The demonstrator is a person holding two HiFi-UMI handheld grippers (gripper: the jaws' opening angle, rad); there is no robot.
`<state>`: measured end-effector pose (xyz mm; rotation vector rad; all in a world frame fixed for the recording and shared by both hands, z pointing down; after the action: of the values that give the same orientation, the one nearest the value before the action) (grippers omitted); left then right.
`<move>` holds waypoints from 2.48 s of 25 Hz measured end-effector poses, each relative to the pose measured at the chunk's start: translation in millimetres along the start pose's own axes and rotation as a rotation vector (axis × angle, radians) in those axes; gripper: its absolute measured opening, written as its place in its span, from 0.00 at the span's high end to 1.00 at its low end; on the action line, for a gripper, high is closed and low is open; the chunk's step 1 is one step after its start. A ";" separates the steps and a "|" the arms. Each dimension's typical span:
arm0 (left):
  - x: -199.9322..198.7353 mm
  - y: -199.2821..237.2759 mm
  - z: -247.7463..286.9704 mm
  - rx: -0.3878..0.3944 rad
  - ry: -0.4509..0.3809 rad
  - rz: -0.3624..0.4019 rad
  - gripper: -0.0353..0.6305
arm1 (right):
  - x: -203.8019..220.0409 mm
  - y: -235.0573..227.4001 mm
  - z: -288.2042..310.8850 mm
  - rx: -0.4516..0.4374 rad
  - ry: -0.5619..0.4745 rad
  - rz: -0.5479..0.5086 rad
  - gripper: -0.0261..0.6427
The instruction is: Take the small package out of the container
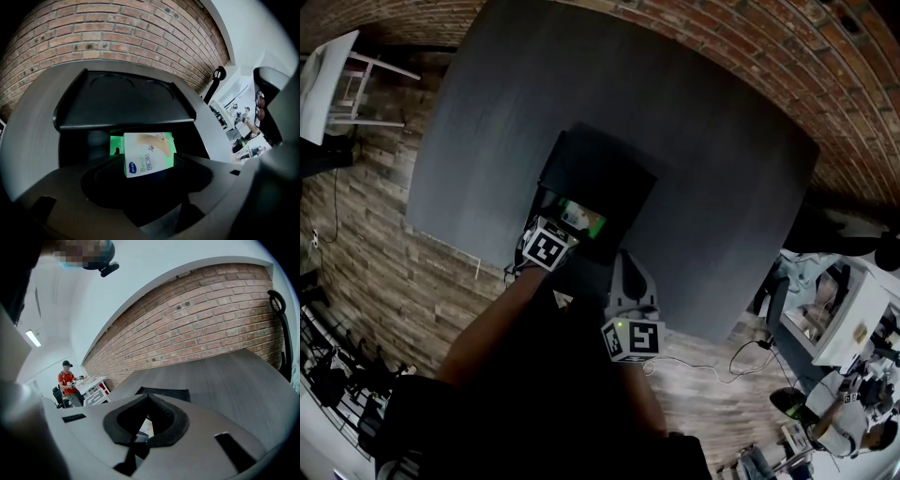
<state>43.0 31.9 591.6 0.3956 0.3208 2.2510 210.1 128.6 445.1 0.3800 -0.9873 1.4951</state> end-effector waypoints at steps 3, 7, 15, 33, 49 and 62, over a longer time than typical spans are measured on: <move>-3.0 -1.3 3.3 -0.005 0.022 -0.001 0.47 | -0.3 -3.6 -0.7 0.005 -0.002 0.004 0.92; -7.6 -3.6 5.1 -0.009 0.037 0.009 0.47 | -1.8 -4.0 -1.5 0.011 0.000 0.011 0.92; -7.5 -24.2 16.8 0.031 0.075 0.069 0.47 | -1.2 -12.6 -3.3 0.022 -0.002 0.022 0.92; -9.7 -36.4 18.3 0.078 0.044 0.095 0.47 | 7.5 -19.9 -11.7 0.049 0.000 0.029 0.92; 0.5 -45.2 -1.6 0.122 0.019 0.112 0.47 | 9.4 -12.7 -19.7 0.048 -0.023 0.008 0.92; 1.1 -57.6 -19.2 0.129 -0.032 0.150 0.47 | 9.6 -6.3 -24.8 0.050 -0.028 -0.010 0.92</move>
<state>74.3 67.8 553.8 0.5388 0.4336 2.3747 221.6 152.8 440.0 0.4423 -0.9703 1.5116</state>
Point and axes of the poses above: the fingertips, and each gripper's own axes: z forward along the fingers, y to its left, x out of its underside, the point moved 10 cm from there along -z, backward along the fingers, and after that the axes turned 10 degrees about y, right-handed, at the moved point
